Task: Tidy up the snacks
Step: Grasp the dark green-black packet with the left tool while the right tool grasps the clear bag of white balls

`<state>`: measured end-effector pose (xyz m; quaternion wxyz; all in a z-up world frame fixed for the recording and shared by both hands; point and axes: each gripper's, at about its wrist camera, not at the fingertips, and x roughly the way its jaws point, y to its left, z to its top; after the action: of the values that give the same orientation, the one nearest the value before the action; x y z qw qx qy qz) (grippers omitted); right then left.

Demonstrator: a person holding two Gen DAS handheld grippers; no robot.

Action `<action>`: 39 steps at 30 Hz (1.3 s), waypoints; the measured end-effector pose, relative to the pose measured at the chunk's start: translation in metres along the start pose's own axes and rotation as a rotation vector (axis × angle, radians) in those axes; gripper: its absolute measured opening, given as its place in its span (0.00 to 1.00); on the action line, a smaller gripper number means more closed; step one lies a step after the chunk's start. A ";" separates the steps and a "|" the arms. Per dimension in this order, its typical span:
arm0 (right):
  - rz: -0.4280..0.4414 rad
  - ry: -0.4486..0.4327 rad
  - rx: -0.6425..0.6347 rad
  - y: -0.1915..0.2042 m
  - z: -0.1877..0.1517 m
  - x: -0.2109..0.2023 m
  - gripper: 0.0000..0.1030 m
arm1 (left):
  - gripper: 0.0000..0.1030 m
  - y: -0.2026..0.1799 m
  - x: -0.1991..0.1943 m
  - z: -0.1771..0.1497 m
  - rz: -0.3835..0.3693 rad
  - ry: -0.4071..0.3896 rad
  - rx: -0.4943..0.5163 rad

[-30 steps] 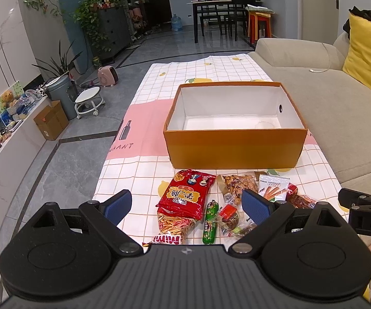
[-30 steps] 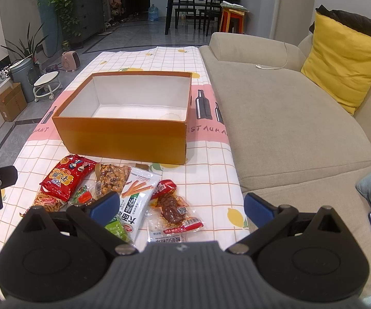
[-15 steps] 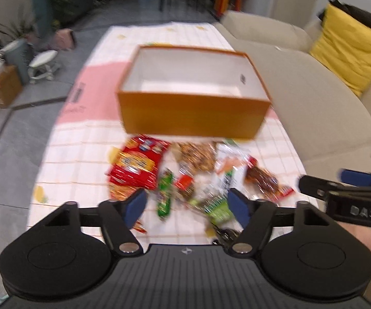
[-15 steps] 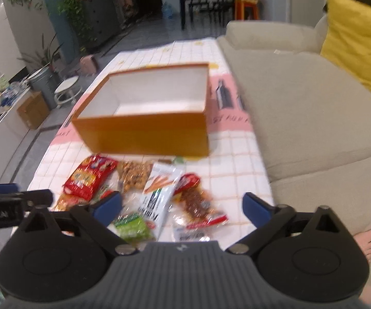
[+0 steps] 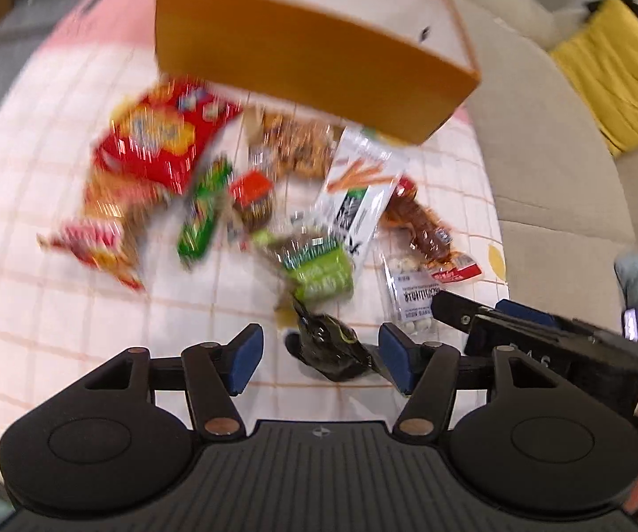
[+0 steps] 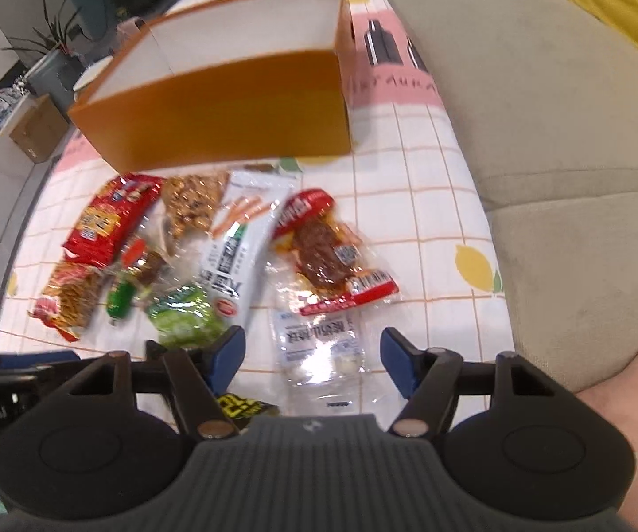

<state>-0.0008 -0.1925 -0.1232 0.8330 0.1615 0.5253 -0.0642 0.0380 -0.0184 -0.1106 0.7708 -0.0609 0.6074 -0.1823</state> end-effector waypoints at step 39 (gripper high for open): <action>0.133 0.076 0.074 -0.006 0.003 0.038 0.06 | 0.48 0.019 0.031 -0.016 -0.096 0.070 -0.216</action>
<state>0.0169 -0.1966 -0.1573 0.8085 0.2289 0.5417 -0.0220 0.0327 -0.0095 -0.1490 0.7284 -0.1660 0.6466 -0.1544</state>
